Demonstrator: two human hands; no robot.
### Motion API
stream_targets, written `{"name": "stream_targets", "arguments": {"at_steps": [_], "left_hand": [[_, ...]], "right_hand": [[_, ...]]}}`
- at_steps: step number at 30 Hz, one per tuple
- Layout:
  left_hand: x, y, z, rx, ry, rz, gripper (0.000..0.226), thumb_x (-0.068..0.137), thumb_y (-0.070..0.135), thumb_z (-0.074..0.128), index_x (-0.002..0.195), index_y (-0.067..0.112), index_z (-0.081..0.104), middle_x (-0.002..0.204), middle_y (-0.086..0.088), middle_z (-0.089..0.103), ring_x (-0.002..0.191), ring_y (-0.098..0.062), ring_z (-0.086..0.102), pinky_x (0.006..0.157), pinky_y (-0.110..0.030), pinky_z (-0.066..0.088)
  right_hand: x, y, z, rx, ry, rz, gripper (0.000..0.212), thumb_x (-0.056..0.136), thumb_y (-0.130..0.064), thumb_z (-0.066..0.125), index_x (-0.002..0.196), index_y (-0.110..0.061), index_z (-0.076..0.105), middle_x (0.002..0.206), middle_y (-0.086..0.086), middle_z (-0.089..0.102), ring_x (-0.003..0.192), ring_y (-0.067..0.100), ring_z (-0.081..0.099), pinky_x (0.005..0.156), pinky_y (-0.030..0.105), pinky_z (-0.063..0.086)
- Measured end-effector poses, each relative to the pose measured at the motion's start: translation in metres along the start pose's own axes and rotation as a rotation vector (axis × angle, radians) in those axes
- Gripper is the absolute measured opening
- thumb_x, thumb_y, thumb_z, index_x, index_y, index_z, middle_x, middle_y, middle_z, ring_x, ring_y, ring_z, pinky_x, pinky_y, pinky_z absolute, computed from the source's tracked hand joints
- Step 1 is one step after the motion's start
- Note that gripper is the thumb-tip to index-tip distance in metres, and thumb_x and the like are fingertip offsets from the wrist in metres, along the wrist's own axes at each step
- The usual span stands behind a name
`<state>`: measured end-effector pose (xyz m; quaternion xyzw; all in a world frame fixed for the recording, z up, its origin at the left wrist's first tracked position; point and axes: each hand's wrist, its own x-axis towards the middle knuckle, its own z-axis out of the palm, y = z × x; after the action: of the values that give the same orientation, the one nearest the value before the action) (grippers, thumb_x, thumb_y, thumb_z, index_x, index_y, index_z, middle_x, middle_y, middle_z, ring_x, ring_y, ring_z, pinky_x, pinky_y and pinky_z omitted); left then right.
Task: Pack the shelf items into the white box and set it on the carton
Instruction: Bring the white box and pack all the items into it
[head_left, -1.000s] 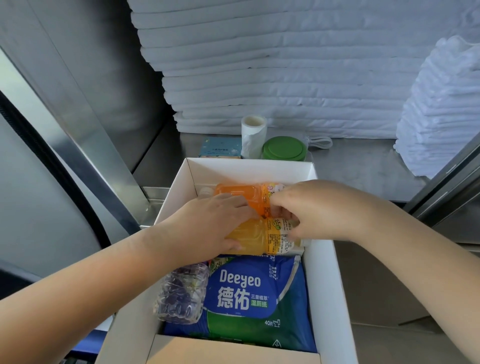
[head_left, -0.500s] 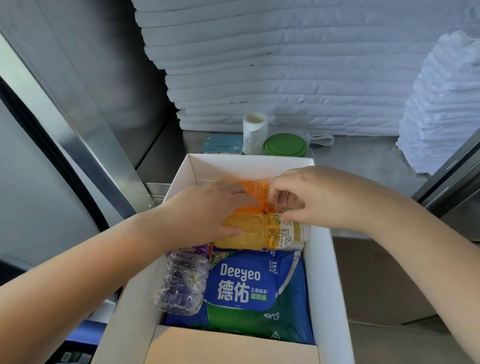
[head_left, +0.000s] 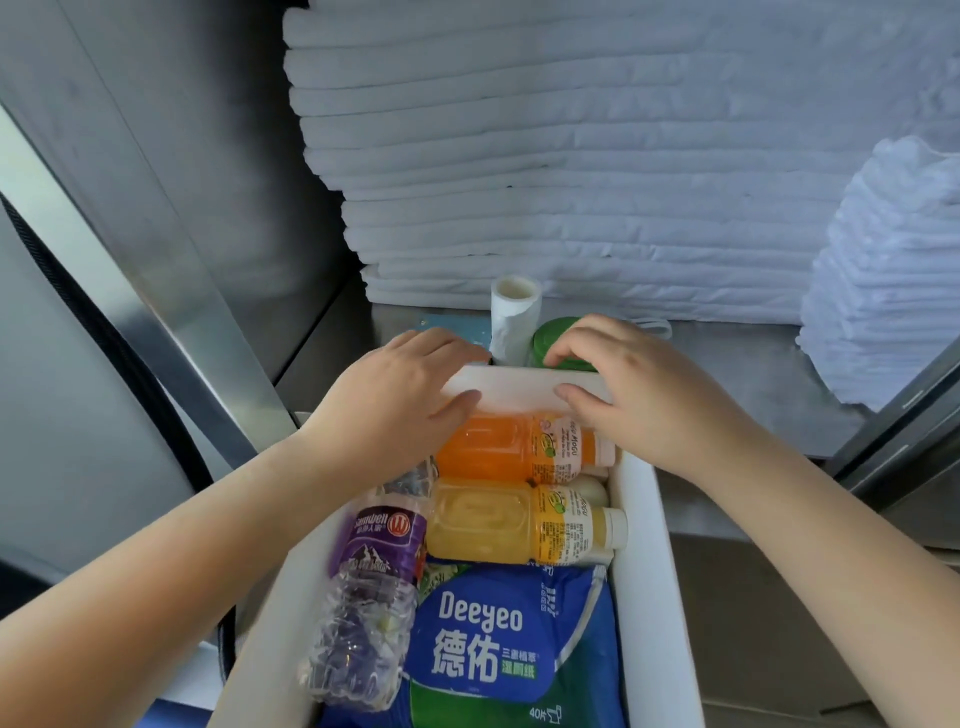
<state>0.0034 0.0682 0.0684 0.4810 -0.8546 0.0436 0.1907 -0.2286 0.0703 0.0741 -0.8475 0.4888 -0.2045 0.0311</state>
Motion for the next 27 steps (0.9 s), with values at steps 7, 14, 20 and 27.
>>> {"name": "stream_targets", "arguments": {"at_steps": [7, 14, 20, 27], "left_hand": [[0.039, -0.025, 0.014, -0.014, -0.242, -0.192, 0.052, 0.089, 0.053, 0.047, 0.136, 0.029, 0.044, 0.138, 0.007, 0.046, 0.125, -0.014, 0.043, 0.097, -0.028, 0.037], [0.065, -0.030, 0.029, -0.287, -0.367, -0.374, 0.062, 0.089, 0.064, 0.036, 0.141, 0.028, 0.038, 0.145, 0.004, 0.042, 0.127, -0.016, 0.043, 0.091, -0.024, 0.032], [0.091, -0.024, 0.036, -0.125, -0.520, -0.465, 0.055, 0.090, 0.045, 0.051, 0.137, 0.016, 0.043, 0.138, -0.005, 0.048, 0.117, -0.023, 0.050, 0.084, -0.028, 0.039], [0.108, -0.025, 0.049, 0.014, -0.642, -0.472, 0.047, 0.085, 0.043, 0.058, 0.122, 0.014, 0.053, 0.110, -0.002, 0.060, 0.092, -0.019, 0.057, 0.075, -0.027, 0.046]], "right_hand": [[0.047, 0.013, 0.017, -0.007, 0.020, 0.013, 0.043, 0.094, -0.020, 0.051, 0.137, -0.020, 0.044, 0.140, -0.006, 0.041, 0.128, 0.012, 0.038, 0.102, 0.028, 0.035], [0.075, 0.025, 0.034, 0.024, -0.004, 0.083, 0.046, 0.093, -0.017, 0.052, 0.138, -0.023, 0.042, 0.142, -0.006, 0.040, 0.124, 0.014, 0.045, 0.097, 0.031, 0.043], [0.073, 0.029, 0.042, 0.068, 0.051, 0.063, 0.041, 0.095, -0.014, 0.048, 0.135, -0.021, 0.047, 0.138, -0.007, 0.045, 0.110, 0.012, 0.055, 0.088, 0.025, 0.047], [0.073, 0.031, 0.046, 0.080, 0.056, 0.054, 0.042, 0.099, -0.013, 0.040, 0.141, -0.020, 0.043, 0.144, -0.007, 0.041, 0.124, 0.011, 0.046, 0.097, 0.017, 0.033]]}}
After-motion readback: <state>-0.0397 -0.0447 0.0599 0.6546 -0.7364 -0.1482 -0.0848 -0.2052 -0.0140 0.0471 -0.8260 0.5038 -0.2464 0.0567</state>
